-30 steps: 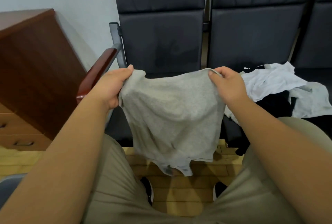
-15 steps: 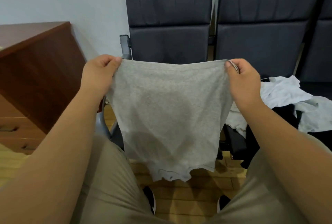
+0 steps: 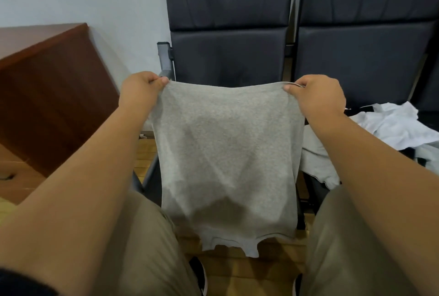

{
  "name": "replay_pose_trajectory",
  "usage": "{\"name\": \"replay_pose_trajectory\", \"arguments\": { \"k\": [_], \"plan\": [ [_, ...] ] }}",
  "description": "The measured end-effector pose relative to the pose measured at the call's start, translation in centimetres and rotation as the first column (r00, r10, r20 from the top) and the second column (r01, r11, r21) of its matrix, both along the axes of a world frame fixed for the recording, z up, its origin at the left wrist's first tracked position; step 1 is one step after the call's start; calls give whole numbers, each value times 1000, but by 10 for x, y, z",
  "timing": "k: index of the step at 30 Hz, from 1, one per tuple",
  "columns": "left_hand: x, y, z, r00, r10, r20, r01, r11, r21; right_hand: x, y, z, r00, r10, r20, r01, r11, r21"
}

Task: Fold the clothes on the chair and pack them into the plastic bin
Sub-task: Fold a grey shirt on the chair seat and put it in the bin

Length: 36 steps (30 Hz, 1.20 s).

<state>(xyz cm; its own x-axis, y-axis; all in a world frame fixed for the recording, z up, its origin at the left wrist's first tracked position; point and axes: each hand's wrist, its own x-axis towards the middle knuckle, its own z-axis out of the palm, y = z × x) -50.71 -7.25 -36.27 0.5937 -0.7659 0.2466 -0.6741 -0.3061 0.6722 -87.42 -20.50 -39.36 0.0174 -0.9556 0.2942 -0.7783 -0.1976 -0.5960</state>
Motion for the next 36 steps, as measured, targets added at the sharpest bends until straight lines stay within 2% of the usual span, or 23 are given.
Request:
{"name": "replay_pose_trajectory", "arguments": {
  "k": [3,5,8,11,15,21,27,30,33,34,36],
  "plan": [
    [7,-24,-18,999,42,-15,-41,996,77,10,-22,-12,995,-5,-96,13,996,83],
    [13,-36,-40,999,50,-15,-47,988,145,16,-37,-29,995,27,-101,-14,992,128],
    [24,-49,-78,1000,20,-13,-16,978,210,20,-57,-69,987,89,-134,-64,982,179],
    [30,-70,-99,999,-37,36,21,930,367,25,-73,-96,966,129,-224,-63,958,279],
    [31,-99,-110,993,-91,81,40,872,487,34,-88,-104,977,132,-168,-78,952,295],
    [49,-125,-135,978,-132,163,22,837,547,36,-111,-123,990,94,-101,-61,953,297],
    [48,-134,-153,925,-232,300,-5,784,621,35,-117,-147,981,141,-133,-81,922,378],
    [35,-135,-151,897,-302,322,34,775,632,39,-112,-146,971,177,-159,-102,914,393],
    [21,-135,-140,910,-320,264,103,791,604,49,-101,-138,948,258,-187,-165,899,405],
    [15,-133,-136,903,-357,237,133,760,636,52,-96,-137,934,309,-179,-208,878,430],
    [3,-127,-131,874,-454,175,182,638,748,58,-86,-138,887,436,-152,-304,800,518]
  ]
}}
